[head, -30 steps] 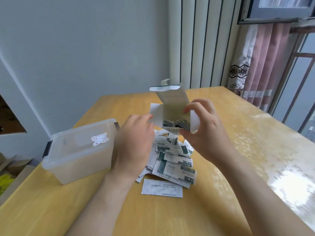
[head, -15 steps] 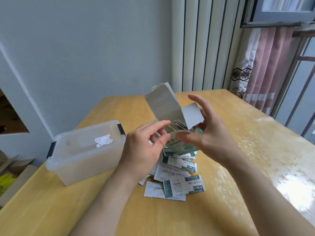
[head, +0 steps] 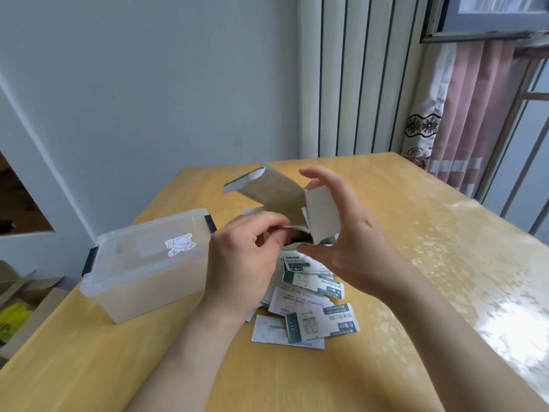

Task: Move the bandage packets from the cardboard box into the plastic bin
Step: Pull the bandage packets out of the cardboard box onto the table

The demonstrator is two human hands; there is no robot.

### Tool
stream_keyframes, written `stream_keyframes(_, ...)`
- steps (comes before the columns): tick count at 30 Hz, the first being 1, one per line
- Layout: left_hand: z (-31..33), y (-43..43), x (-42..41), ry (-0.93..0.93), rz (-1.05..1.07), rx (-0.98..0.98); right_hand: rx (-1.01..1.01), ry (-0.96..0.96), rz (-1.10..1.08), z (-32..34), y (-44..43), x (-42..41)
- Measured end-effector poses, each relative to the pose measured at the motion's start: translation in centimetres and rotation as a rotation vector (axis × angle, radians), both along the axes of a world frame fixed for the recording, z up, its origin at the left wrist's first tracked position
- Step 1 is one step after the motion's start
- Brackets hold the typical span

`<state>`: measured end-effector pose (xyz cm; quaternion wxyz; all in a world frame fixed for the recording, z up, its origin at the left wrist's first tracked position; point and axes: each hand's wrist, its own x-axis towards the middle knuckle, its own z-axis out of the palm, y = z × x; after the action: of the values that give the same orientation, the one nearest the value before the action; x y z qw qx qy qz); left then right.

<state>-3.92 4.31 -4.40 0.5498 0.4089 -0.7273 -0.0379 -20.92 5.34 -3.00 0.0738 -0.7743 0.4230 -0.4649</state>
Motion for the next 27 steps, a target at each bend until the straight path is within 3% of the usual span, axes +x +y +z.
stream_keyframes(3,0.2,-0.2,0.4,0.087,0.064,-0.100,-0.060,0.055,-0.156,-0.1,-0.5,-0.7)
stream_keyframes(7,0.1,-0.5,0.6,0.211,0.070,-0.027,-0.021,0.129,-0.345,-0.4,-1.2,-1.9)
stream_keyframes(13,-0.6,-1.3,0.9,0.040,0.143,-0.057,-0.075,0.281,-0.518,-1.1,-2.2,-3.6)
stream_keyframes(19,-1.5,-1.5,0.8,-0.324,0.202,-0.005,-0.248,0.282,-0.504,-1.2,-2.3,-2.6)
stream_keyframes(27,-1.3,-1.0,-0.4,-0.137,0.030,0.016,-0.299,0.448,-0.353,-0.1,-1.6,-0.5)
